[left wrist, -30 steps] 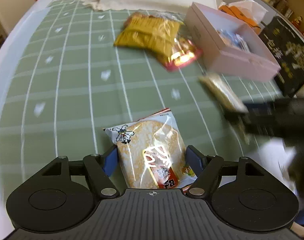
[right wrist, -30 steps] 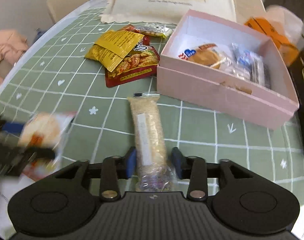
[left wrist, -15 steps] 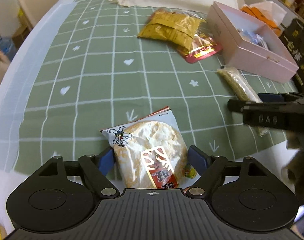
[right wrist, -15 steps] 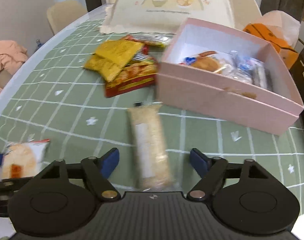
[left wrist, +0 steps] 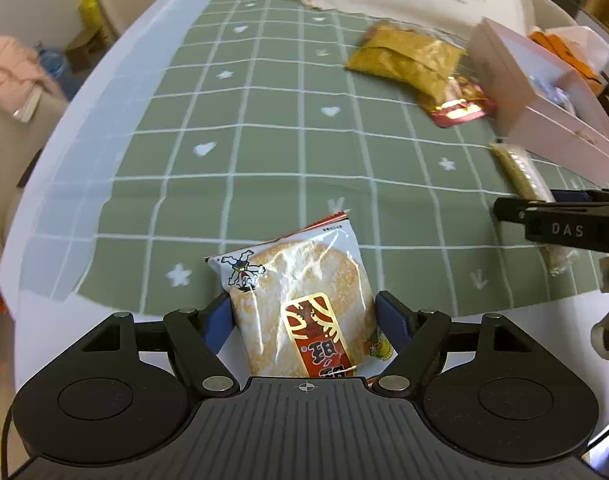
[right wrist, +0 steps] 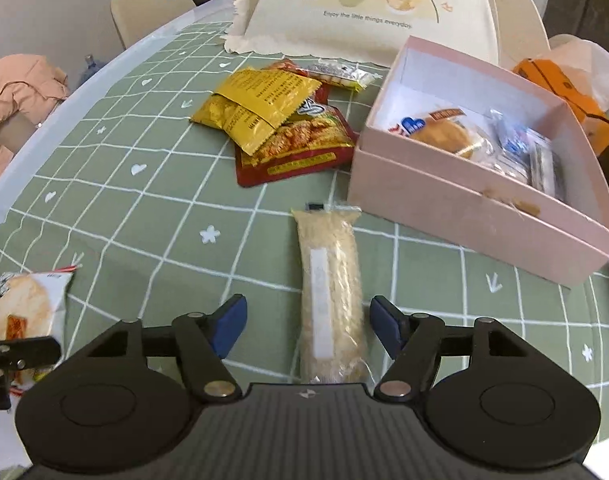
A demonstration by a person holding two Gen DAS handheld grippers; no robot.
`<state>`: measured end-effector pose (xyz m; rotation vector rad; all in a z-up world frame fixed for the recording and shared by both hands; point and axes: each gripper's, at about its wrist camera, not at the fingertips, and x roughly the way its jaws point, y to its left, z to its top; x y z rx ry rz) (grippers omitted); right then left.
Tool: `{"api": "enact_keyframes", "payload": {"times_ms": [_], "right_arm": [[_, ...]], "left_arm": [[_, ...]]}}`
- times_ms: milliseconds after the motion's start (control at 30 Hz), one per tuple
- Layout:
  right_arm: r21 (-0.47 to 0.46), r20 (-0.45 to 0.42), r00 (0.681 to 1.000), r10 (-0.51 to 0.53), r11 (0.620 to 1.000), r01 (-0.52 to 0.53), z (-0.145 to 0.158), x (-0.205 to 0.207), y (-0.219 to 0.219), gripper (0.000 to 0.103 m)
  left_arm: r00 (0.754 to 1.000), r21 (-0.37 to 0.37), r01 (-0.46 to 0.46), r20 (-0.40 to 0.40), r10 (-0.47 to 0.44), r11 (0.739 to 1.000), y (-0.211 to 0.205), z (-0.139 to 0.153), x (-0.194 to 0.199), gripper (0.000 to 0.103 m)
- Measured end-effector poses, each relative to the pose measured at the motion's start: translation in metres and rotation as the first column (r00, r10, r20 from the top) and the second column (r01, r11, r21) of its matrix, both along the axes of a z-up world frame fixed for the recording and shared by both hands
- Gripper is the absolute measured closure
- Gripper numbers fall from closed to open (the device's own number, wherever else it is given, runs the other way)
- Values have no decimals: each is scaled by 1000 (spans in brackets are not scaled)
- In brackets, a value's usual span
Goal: Organize snacks
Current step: 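Lift the rice cracker bag with the left gripper while the right grasps the rice bar, then carry both snacks over the pink box and open both grippers to drop them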
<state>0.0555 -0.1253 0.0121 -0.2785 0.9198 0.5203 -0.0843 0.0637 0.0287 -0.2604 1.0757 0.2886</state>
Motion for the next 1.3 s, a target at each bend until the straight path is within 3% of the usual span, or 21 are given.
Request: {"api": "enact_keyframes", "payload": {"times_ms": [100, 233, 367, 533, 667, 733, 767, 800, 933, 1033, 1133, 1300], "right_arm": [[7, -11, 999, 53, 999, -53, 4, -1, 3, 74], [18, -32, 996, 78, 997, -77, 9, -4, -8, 74], [36, -37, 998, 45, 998, -43, 16, -5, -41, 74], [52, -43, 998, -36, 998, 38, 18, -3, -89, 74], [53, -63, 993, -96, 994, 99, 9, -2, -116, 74], [57, -73, 991, -115, 991, 119, 6, -4, -126, 74], [68, -77, 990, -115, 990, 121, 6, -5, -130, 74], [85, -81, 990, -113, 989, 120, 8, -6, -133, 74], [144, -73, 992, -102, 983, 111, 12, -15, -130, 74], [163, -82, 992, -98, 980, 110, 5, -20, -119, 74], [176, -95, 991, -97, 978, 113, 3, -26, -108, 74], [202, -92, 991, -96, 973, 113, 9, -47, -89, 74]], "left_arm": [[1000, -23, -8, 5, 8, 1000, -1, 0, -1, 24], [997, -77, 78, 22, -77, 994, -22, 4, 9, 24], [982, -85, 190, 24, -189, 978, -53, 11, 22, 25], [969, -204, 244, 2, -248, 948, -75, 18, 31, 25], [965, -388, 234, -22, -263, 891, -86, 17, 34, 25], [955, -434, 259, -21, -297, 863, -97, 16, 37, 25], [953, -436, 261, -24, -301, 861, -101, 15, 38, 25], [956, -422, 250, -38, -292, 872, -103, 13, 36, 25], [985, -275, 128, -75, -154, 953, -76, 9, 30, 25], [993, -145, 93, -60, -103, 985, -55, 12, 33, 25], [995, 6, 83, -62, -83, 997, -40, 16, 32, 25], [997, 38, 59, -55, -57, 998, -16, 19, 9, 25]]}}
